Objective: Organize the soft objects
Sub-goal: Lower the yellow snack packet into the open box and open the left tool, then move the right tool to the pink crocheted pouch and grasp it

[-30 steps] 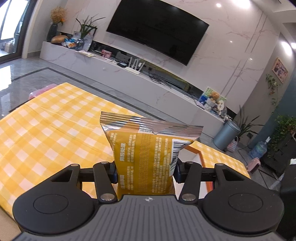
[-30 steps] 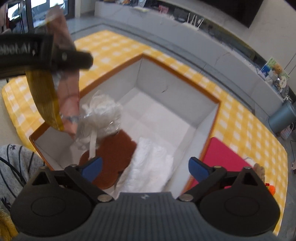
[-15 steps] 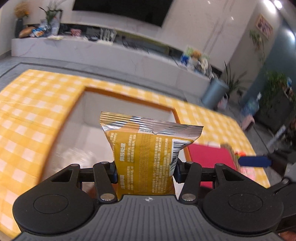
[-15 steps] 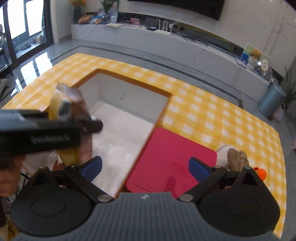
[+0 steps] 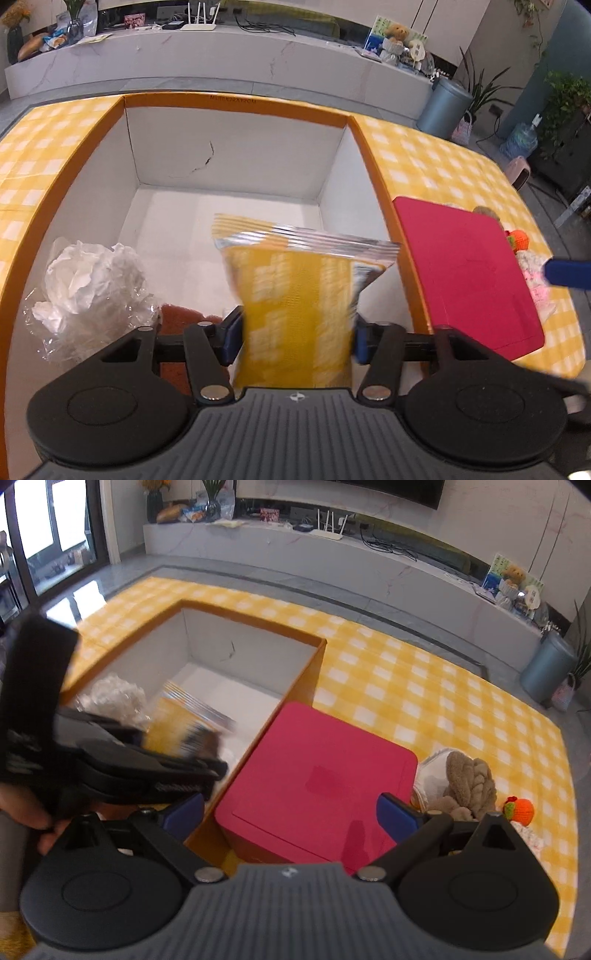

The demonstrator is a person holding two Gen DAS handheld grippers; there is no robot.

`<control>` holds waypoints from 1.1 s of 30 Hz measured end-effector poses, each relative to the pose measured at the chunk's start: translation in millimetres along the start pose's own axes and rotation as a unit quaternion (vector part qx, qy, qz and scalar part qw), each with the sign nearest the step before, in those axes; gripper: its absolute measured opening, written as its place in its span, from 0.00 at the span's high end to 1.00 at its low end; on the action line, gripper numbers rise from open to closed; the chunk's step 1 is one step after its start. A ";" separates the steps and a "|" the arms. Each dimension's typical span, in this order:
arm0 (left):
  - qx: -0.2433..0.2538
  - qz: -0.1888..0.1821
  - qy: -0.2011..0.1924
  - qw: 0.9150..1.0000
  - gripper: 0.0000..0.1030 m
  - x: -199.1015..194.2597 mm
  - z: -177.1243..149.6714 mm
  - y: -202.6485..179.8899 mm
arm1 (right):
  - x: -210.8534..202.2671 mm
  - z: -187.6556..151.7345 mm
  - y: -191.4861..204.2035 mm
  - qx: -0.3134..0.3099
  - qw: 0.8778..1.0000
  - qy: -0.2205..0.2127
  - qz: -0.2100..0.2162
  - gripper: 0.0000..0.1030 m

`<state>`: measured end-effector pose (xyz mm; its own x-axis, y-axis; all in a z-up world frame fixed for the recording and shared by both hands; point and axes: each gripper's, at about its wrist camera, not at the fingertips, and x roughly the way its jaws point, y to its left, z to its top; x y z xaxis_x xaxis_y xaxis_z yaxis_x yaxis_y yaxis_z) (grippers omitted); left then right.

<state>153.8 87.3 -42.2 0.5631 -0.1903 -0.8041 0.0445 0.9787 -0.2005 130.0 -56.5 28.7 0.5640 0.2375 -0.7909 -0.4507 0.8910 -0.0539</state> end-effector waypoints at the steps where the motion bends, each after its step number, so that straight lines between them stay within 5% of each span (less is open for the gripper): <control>1: -0.001 -0.002 -0.002 1.000 0.18 -1.6 0.9 -0.6 | -2.0 -0.1 -0.4 0.001 1.000 -0.004 -0.003 0.05; 7: -0.025 0.028 -0.046 0.998 0.10 -28.0 1.2 5.1 | -6.8 -1.9 -11.7 0.009 1.000 -0.012 -0.019 0.05; 21: -0.059 0.007 -0.141 0.988 0.10 -90.2 10.8 -7.7 | -37.8 -14.4 -88.5 0.093 0.991 -0.080 -0.048 0.05; 33: 0.075 -0.026 -0.141 0.987 0.10 -80.3 13.7 -111.7 | -12.3 -67.1 -173.1 0.205 0.971 -0.057 -0.109 0.05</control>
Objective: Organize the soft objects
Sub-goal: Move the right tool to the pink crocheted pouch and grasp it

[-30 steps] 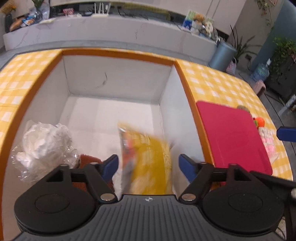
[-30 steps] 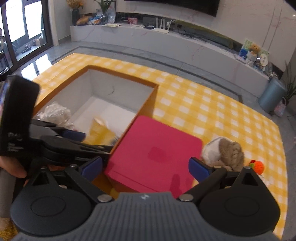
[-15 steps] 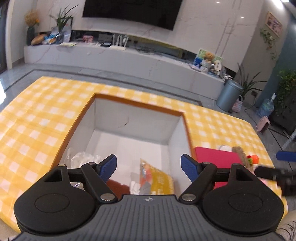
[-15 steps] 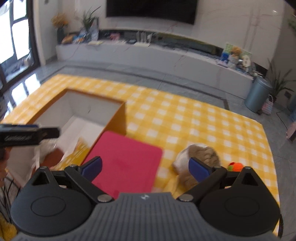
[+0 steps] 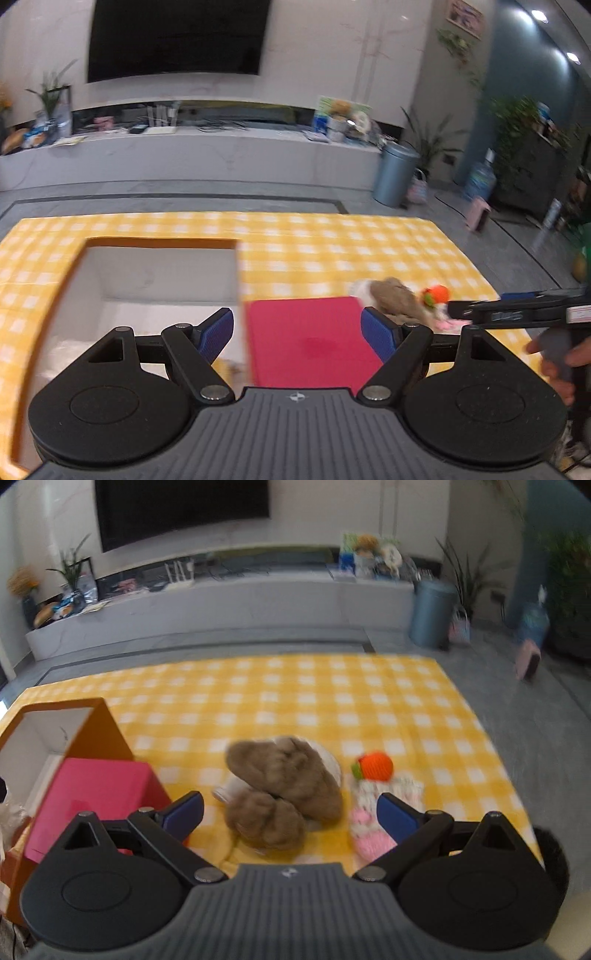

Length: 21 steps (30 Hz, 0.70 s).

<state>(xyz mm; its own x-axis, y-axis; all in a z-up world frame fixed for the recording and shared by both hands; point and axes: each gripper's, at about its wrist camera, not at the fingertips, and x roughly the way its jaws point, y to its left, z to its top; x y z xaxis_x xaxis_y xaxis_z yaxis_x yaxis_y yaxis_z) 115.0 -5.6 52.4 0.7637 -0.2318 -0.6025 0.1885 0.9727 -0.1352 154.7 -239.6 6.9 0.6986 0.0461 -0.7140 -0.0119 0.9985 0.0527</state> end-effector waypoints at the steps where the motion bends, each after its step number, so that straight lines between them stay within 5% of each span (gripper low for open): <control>1: 0.006 -0.009 0.006 1.000 0.10 4.0 -0.5 -9.1 | 5.6 -2.5 -6.9 0.005 1.000 0.006 -0.007 0.05; 9: 0.054 -0.019 0.052 0.997 0.10 40.0 -10.1 -60.7 | 55.4 -16.7 -61.2 0.044 0.991 0.057 -0.114 0.05; 21: 0.105 -0.020 0.078 0.991 0.10 64.4 -25.5 -109.6 | 93.7 -20.1 -78.2 0.048 0.990 0.098 -0.089 0.05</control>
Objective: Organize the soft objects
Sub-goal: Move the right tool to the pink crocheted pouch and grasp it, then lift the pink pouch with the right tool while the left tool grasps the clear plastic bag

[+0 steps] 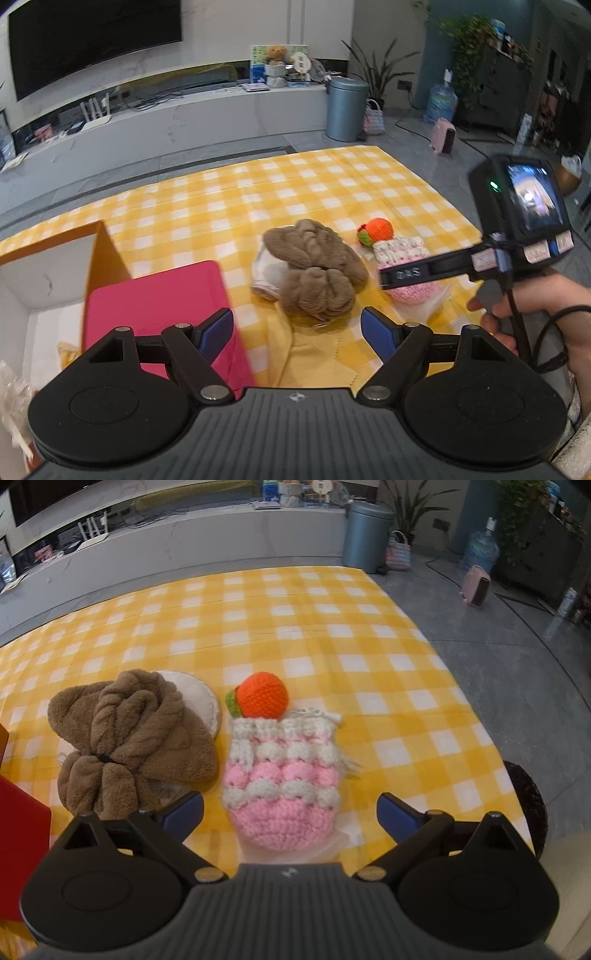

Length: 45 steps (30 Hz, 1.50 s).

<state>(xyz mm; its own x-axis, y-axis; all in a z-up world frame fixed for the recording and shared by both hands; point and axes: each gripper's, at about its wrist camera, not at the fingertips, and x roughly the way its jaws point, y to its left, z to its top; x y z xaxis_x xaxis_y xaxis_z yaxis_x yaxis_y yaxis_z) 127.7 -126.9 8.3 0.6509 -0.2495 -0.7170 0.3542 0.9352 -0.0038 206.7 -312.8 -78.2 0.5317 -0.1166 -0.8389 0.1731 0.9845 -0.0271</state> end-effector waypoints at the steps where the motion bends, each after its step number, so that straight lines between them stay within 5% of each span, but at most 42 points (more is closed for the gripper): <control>1: 0.005 0.000 0.002 1.000 0.10 3.1 0.1 -3.8 | 0.7 1.4 0.6 -0.002 1.000 0.000 0.002 0.05; 8: 0.043 0.017 0.012 0.999 0.10 19.8 -1.5 -23.8 | 22.1 6.9 -4.3 0.008 1.000 0.021 0.012 0.06; 14: 0.043 0.035 -0.001 0.998 0.10 17.4 -3.5 -32.3 | 26.0 12.2 4.6 -0.019 0.999 -0.003 0.043 0.06; 19: 0.053 0.029 -0.002 0.998 0.10 12.5 -8.4 -37.2 | 34.5 10.0 13.2 -0.066 0.998 0.006 0.005 0.20; 30: 0.033 0.042 0.003 0.999 0.10 8.0 -16.3 -33.8 | 20.7 5.6 2.6 -0.050 0.998 -0.001 0.028 0.48; 35: 0.036 0.050 -0.007 0.998 0.10 3.1 -15.8 -30.1 | 3.4 -0.2 -5.2 -0.038 0.999 -0.004 0.033 0.49; 40: 0.017 0.037 -0.011 0.999 0.10 -4.2 -17.6 -17.6 | -29.1 -7.2 -19.6 -0.015 0.997 -0.034 0.064 0.50; 45: 0.012 0.029 -0.019 0.999 0.10 -16.0 -19.2 -6.1 | -56.3 -23.1 -12.3 -0.043 0.989 -0.027 0.142 0.50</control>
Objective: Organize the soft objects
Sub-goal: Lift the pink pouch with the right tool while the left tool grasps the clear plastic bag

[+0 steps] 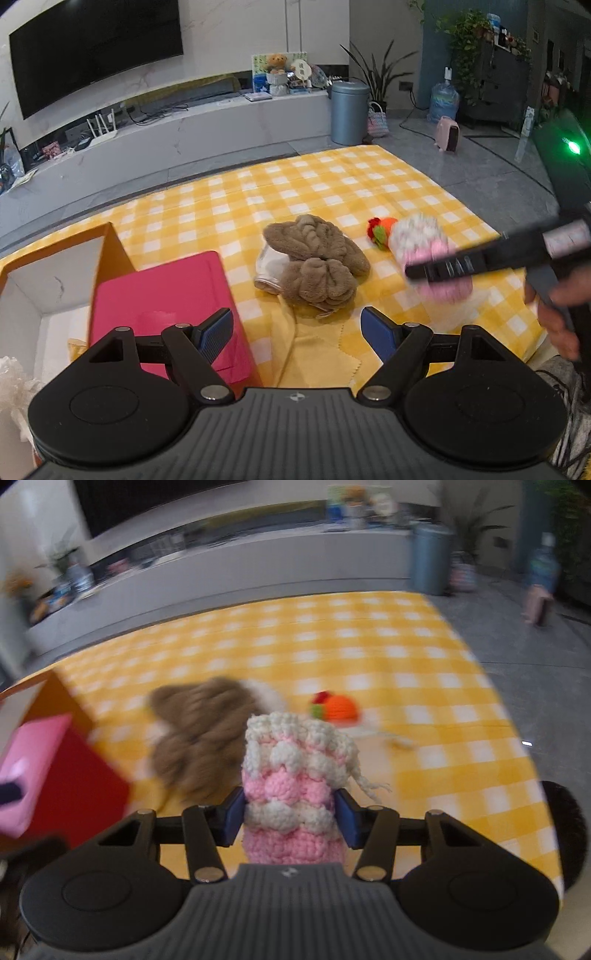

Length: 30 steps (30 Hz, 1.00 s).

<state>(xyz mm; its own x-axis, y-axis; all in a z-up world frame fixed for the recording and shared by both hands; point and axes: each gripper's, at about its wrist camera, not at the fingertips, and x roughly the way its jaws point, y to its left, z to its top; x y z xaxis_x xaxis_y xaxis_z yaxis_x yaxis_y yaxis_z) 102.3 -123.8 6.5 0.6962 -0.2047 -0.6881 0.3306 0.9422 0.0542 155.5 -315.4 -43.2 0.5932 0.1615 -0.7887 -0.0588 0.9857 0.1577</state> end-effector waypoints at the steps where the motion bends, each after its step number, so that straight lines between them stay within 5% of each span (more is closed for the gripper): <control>1: -0.003 0.004 -0.002 1.000 0.10 -1.7 -0.5 2.5 | -0.2 -2.8 5.5 -0.015 1.000 0.009 0.011 0.49; 7: -0.024 0.004 0.001 1.000 0.10 -3.6 -0.6 13.1 | 39.8 -13.0 24.0 -0.046 0.994 0.099 0.019 0.48; 9: -0.027 0.002 0.001 1.000 0.10 -3.0 -1.5 14.6 | 56.5 -14.1 24.7 -0.047 0.991 0.122 0.014 0.41; 16: -0.011 -0.003 0.007 1.000 0.10 -0.1 -5.0 7.8 | 78.3 -13.9 31.7 -0.064 0.988 0.139 -0.010 0.30; 22: 0.014 0.015 0.002 1.000 0.10 2.9 -7.1 -10.1 | 60.4 -7.9 24.4 -0.042 0.995 0.096 -0.002 0.45; 28: 0.043 0.012 0.014 0.999 0.10 21.5 -3.6 -34.0 | -12.4 8.8 -28.7 0.111 0.992 -0.043 0.032 0.45; 30: 0.046 0.005 0.026 0.999 0.10 32.9 -1.5 -46.5 | -29.1 12.8 -42.8 0.146 0.986 -0.083 0.001 0.45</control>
<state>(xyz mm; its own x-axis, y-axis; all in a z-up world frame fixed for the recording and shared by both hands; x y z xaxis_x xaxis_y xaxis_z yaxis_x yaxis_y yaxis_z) 108.8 -173.9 -19.8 0.6663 -0.1796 -0.7238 0.3827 0.9153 0.1252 151.0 -362.9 -19.5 0.7172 0.1293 -0.6847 0.1592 0.9262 0.3417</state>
